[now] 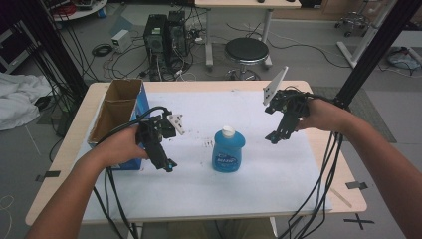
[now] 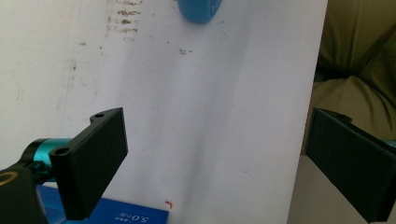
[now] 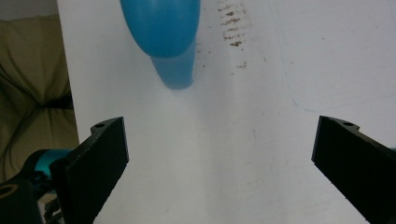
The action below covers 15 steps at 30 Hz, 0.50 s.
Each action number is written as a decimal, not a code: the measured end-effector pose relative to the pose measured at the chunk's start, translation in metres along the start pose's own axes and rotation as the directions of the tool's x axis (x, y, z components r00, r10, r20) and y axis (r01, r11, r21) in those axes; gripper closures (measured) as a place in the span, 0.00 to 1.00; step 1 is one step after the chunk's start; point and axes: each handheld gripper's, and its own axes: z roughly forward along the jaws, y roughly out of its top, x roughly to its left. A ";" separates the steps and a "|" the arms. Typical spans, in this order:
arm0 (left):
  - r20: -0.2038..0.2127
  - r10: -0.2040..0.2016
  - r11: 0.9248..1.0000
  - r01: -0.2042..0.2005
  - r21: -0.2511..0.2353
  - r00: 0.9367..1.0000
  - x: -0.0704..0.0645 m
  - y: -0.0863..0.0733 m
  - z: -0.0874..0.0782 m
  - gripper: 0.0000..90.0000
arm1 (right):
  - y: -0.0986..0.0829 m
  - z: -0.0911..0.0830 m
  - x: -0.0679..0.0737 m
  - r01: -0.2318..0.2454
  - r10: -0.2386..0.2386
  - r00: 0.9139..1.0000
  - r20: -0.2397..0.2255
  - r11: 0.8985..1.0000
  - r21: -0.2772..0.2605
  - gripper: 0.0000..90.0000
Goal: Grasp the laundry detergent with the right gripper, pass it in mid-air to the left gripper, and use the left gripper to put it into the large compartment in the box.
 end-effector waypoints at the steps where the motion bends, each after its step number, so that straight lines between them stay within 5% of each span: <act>1: 0.000 0.002 1.000 -0.002 0.003 1.000 0.000 0.000 0.000 0.07 | -0.002 0.002 0.002 -0.005 0.005 1.000 -0.003 1.000 -0.014 0.03; 8: 0.009 0.007 1.000 -0.007 0.007 1.000 0.000 0.001 0.003 0.07 | -0.014 0.013 0.014 -0.012 0.009 1.000 -0.028 0.993 -0.116 0.03; 15: 0.007 0.008 1.000 -0.008 0.007 1.000 -0.001 0.000 0.003 0.07 | -0.025 0.028 0.020 -0.023 0.016 0.999 -0.045 0.987 -0.159 0.03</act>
